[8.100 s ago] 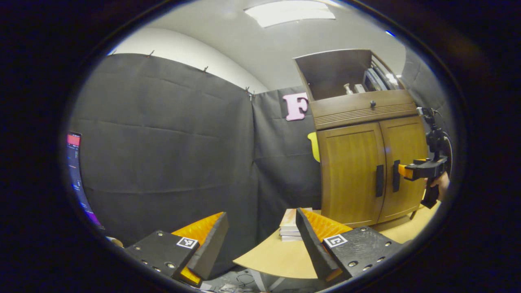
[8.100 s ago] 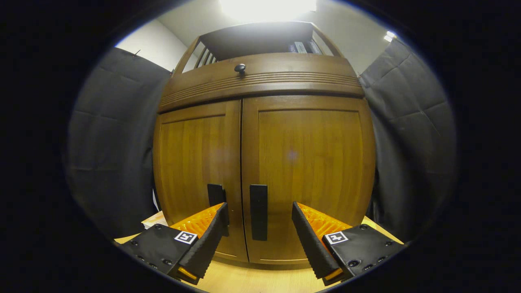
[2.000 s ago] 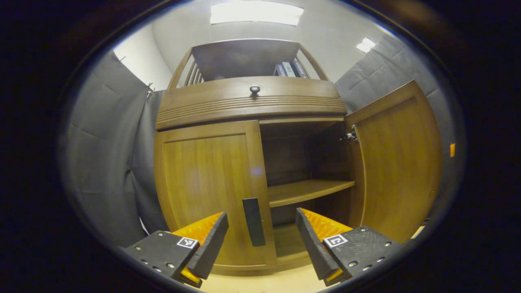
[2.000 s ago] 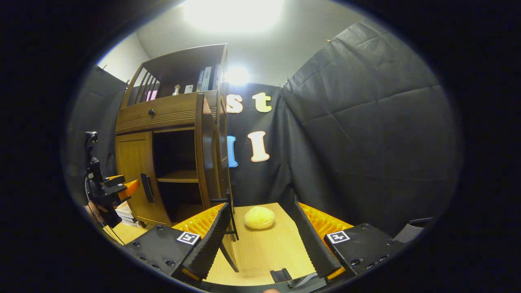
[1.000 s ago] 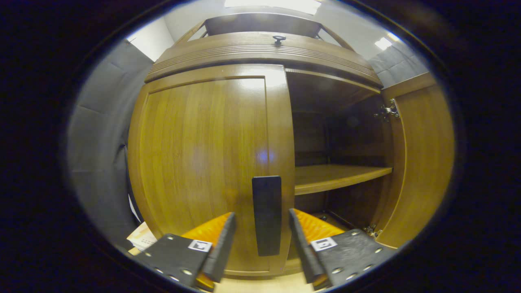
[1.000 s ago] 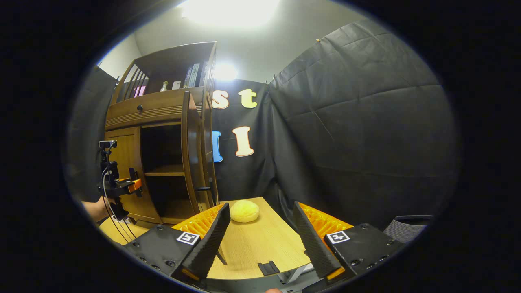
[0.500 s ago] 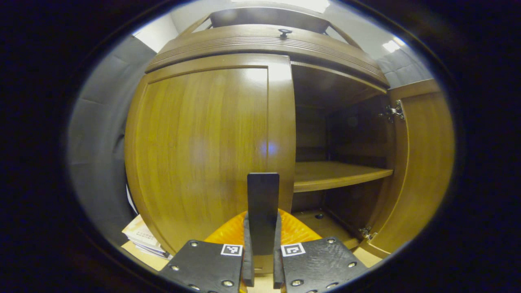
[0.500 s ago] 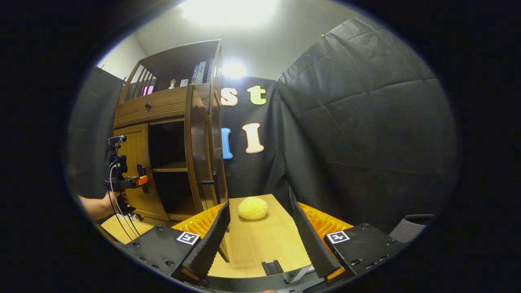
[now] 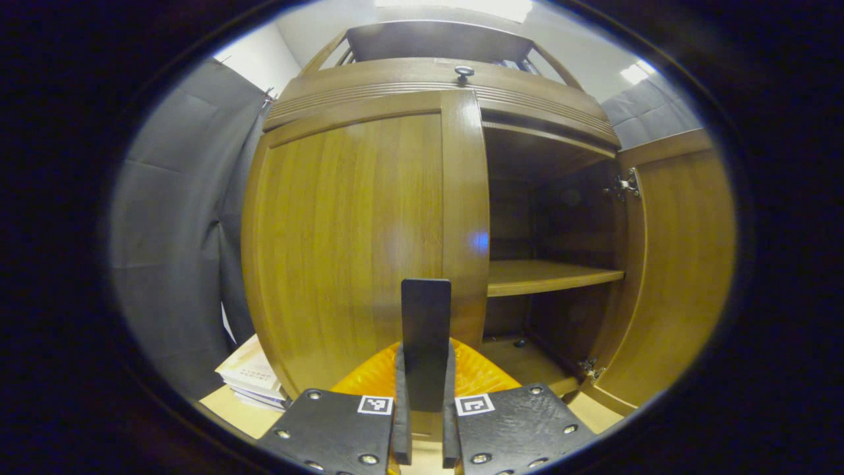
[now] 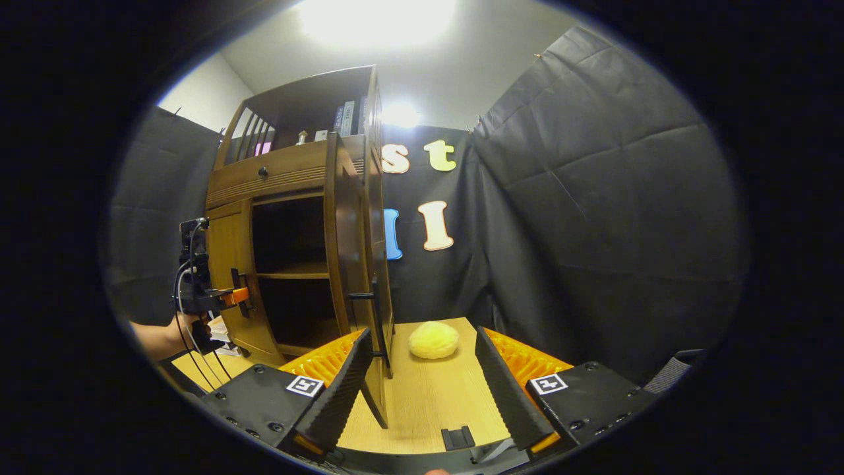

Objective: Open the right door of the double-door shoe cabinet with the right hand, and open the left door with the left hand.

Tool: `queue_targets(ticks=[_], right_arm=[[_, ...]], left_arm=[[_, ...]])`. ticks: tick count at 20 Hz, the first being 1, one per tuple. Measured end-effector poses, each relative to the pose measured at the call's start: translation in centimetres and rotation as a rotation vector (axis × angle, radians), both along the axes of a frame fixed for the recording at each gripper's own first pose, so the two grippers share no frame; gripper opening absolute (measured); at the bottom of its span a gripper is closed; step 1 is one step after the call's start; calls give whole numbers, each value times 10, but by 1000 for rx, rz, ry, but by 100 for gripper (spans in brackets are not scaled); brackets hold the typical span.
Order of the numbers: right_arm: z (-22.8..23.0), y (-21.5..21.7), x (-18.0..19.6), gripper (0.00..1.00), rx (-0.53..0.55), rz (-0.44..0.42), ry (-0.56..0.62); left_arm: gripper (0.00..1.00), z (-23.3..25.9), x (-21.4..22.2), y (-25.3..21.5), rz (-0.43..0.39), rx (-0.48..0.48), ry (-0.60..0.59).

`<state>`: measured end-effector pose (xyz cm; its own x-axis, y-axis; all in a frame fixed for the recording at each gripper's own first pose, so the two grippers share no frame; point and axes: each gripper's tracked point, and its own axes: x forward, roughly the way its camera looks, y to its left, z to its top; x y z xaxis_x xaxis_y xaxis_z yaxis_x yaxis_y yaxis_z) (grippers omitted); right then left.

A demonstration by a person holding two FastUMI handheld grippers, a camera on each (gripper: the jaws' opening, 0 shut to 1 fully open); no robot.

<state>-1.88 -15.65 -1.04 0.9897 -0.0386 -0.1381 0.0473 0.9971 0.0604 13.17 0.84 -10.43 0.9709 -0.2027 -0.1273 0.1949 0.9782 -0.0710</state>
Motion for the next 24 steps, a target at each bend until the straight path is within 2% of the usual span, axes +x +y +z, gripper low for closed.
queue_targets(ticks=[1,2,3,4,6,8,15,16,17,18,19,20,22,23,24], right_arm=[[0,4,-1,98,1,2,0],[0,9,-3,93,7,-1,2],[-1,14,-7,93,16,1,4],[-1,21,-9,98,21,8,3],[-7,25,-17,98,11,-1,17],[-3,34,-24,98,17,-2,12],[3,53,-39,98,28,-18,4],[3,56,-41,93,29,-18,6],[2,59,-43,98,29,-19,7],[1,62,-44,93,28,-18,9],[2,66,-44,93,29,-16,11],[2,69,-45,98,28,-14,13],[3,76,-46,98,25,-8,13],[3,79,-47,93,23,-5,11],[4,82,-47,98,21,0,10]], left_arm=[[19,1,-7,4,-2,-2,0],[20,2,-15,10,-4,-1,0],[19,4,-22,13,-7,-1,1],[17,3,-30,19,-11,-3,3],[17,4,-45,32,-15,-5,4],[22,5,-59,43,-18,-3,6],[22,10,-92,75,-17,4,10],[21,10,-95,77,-17,2,10],[20,10,-99,81,-18,1,10],[20,10,-102,86,-18,0,9],[19,11,-105,90,-18,1,8],[16,11,-108,94,-17,1,8],[16,10,-113,103,-11,-1,9],[16,10,-116,108,-8,-1,10],[16,10,-121,113,-2,-2,10]])
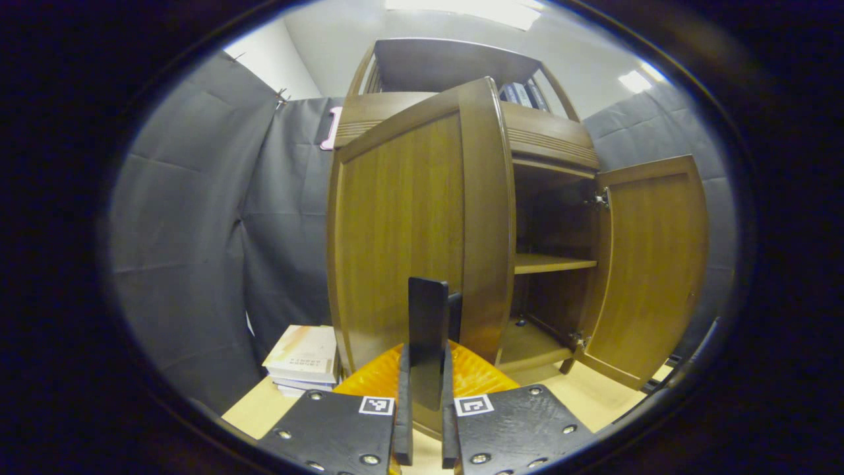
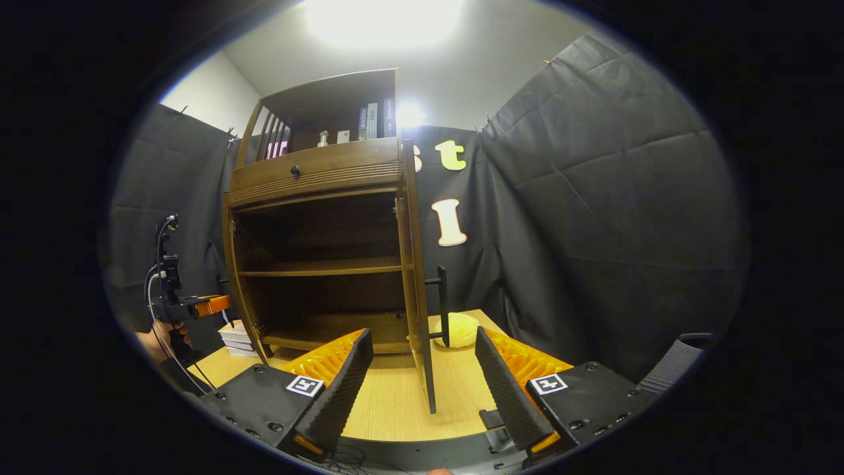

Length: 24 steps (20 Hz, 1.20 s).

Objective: Open the right door of the double-door shoe cabinet with the right hand, and open the left door with the left hand.

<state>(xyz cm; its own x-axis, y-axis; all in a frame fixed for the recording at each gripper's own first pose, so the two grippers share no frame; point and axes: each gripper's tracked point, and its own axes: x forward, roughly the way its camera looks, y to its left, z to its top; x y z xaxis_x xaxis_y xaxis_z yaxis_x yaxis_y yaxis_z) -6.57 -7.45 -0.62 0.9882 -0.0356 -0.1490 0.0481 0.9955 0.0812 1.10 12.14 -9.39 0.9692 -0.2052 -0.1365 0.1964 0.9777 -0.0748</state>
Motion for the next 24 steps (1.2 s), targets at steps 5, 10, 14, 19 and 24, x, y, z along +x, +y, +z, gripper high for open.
queue_targets(ticks=[5,10,14,19,24], right_arm=[[1,16,1,98,11,28,-3],[2,32,1,98,3,63,-4],[3,39,0,98,0,76,-3],[5,47,2,98,2,81,-5],[4,58,3,98,4,92,-5]], left_arm=[[17,1,-15,32,38,2,3],[18,1,-20,63,88,14,-4],[21,10,-25,81,117,36,-36],[16,6,-33,110,155,41,-36],[16,2,-45,138,199,63,-35]])
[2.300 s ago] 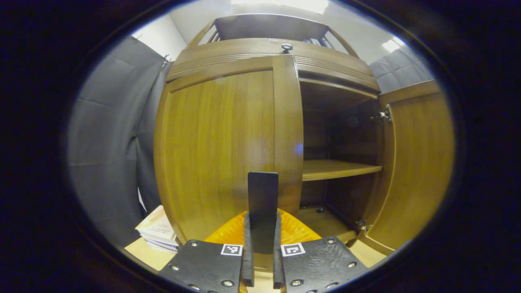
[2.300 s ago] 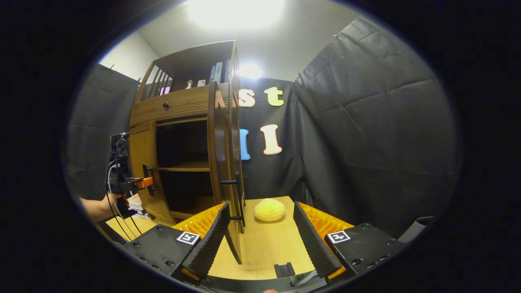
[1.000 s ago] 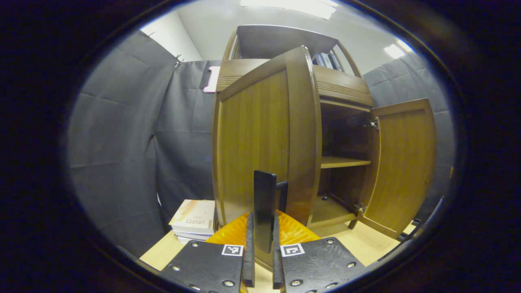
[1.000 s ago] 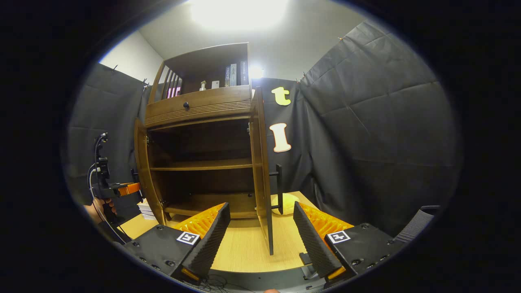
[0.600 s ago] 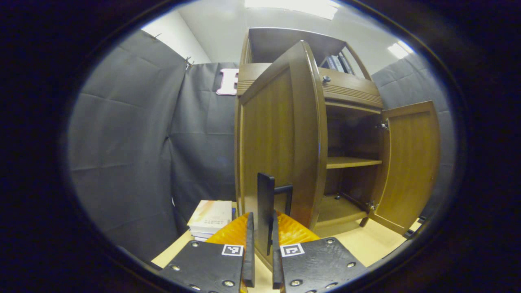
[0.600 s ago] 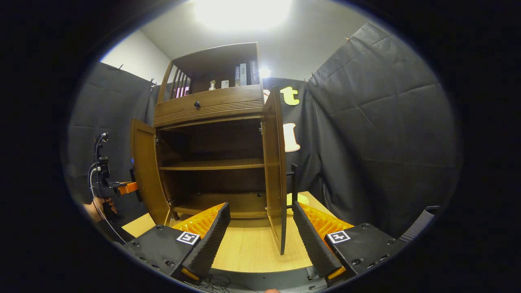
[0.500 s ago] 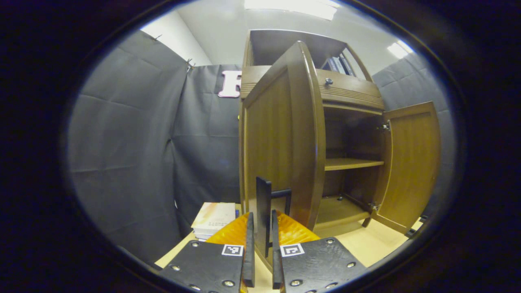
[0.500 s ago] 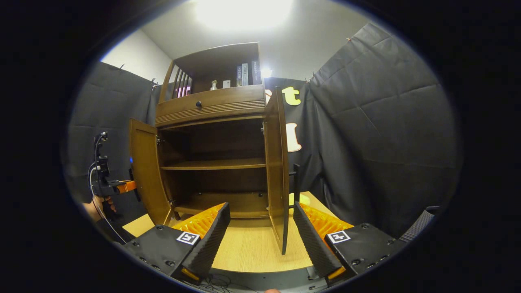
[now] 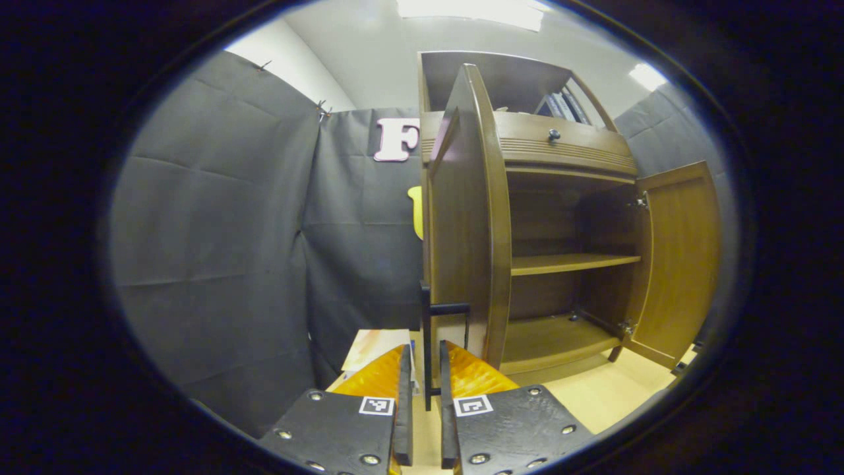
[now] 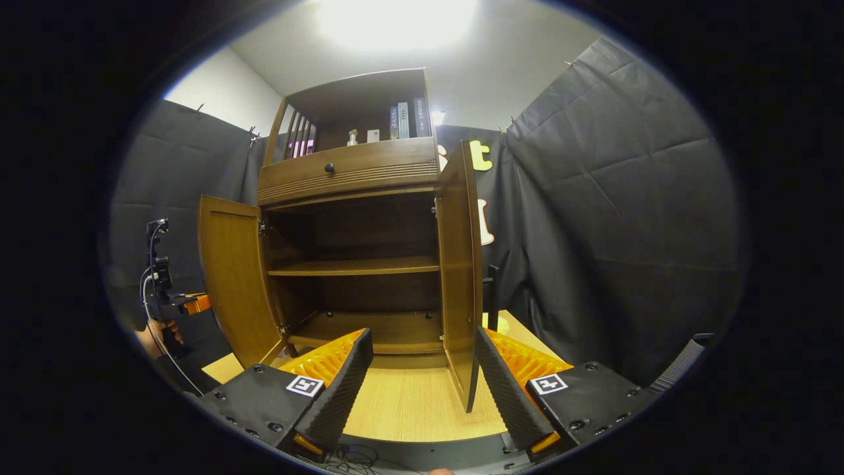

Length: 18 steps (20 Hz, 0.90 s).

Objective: Open the right door of the double-door shoe cabinet with the right hand, and open the left door with the left hand.

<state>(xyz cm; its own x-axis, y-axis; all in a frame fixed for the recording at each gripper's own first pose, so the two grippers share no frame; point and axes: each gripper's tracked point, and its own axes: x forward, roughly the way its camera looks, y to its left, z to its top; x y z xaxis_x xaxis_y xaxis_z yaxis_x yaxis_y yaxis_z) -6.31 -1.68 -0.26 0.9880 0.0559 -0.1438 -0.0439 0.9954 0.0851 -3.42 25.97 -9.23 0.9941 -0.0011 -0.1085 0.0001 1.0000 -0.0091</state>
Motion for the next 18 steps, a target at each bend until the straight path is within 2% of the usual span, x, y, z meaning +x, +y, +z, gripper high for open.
queue_targets(ticks=[6,7,10,12,13,14,18], right_arm=[[0,13,-3,98,-7,20,-15],[1,15,-2,98,-8,23,-18],[4,19,-1,98,-4,26,-27],[7,21,-2,98,2,23,-36],[7,21,-3,93,0,19,-40],[8,20,-3,98,-4,13,-43],[10,20,-6,98,-20,-2,-52]], left_arm=[[16,3,-20,54,99,12,-11],[18,5,-26,64,111,6,-12],[16,6,-43,78,126,1,-14],[16,12,-55,76,121,8,-21],[16,15,-62,73,114,9,-23],[16,17,-68,68,102,9,-23],[21,30,-100,43,59,23,-34]])
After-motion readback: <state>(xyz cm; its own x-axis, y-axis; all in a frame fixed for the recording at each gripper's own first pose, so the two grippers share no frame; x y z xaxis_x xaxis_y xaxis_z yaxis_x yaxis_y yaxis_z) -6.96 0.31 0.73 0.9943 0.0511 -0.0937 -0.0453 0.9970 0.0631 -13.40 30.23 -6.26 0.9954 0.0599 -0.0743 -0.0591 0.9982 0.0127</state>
